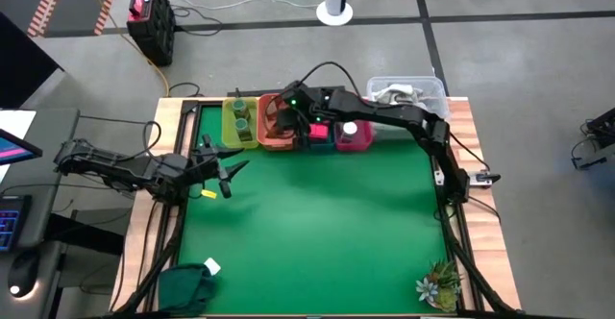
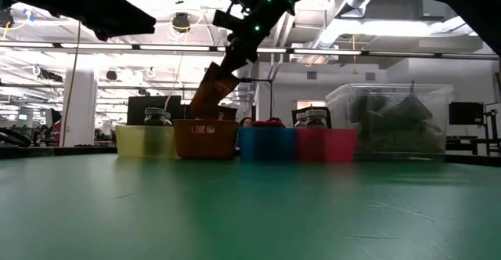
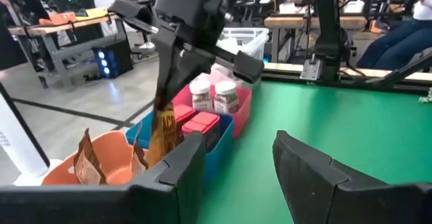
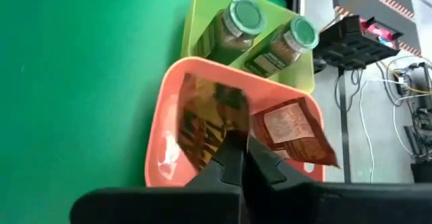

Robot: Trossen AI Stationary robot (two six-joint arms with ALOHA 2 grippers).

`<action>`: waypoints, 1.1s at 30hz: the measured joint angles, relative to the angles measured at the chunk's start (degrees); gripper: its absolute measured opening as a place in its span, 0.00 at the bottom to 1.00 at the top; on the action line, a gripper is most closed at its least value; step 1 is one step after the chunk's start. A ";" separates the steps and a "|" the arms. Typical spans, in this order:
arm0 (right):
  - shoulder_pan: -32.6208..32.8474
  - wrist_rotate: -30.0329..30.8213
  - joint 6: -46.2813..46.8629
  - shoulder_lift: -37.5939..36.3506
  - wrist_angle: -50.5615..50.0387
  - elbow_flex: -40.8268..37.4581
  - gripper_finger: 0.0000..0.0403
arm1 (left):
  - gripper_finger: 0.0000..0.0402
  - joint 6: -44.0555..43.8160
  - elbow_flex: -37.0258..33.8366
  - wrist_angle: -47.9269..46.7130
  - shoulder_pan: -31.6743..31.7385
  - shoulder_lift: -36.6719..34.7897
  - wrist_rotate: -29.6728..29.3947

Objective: Sort spices by type
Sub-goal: Put the orange seasoning bag into the orange bin

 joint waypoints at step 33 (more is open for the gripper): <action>-0.20 -1.03 4.97 5.28 -0.60 -0.47 0.44 | 0.41 -2.97 0.00 0.24 -0.02 -0.02 0.00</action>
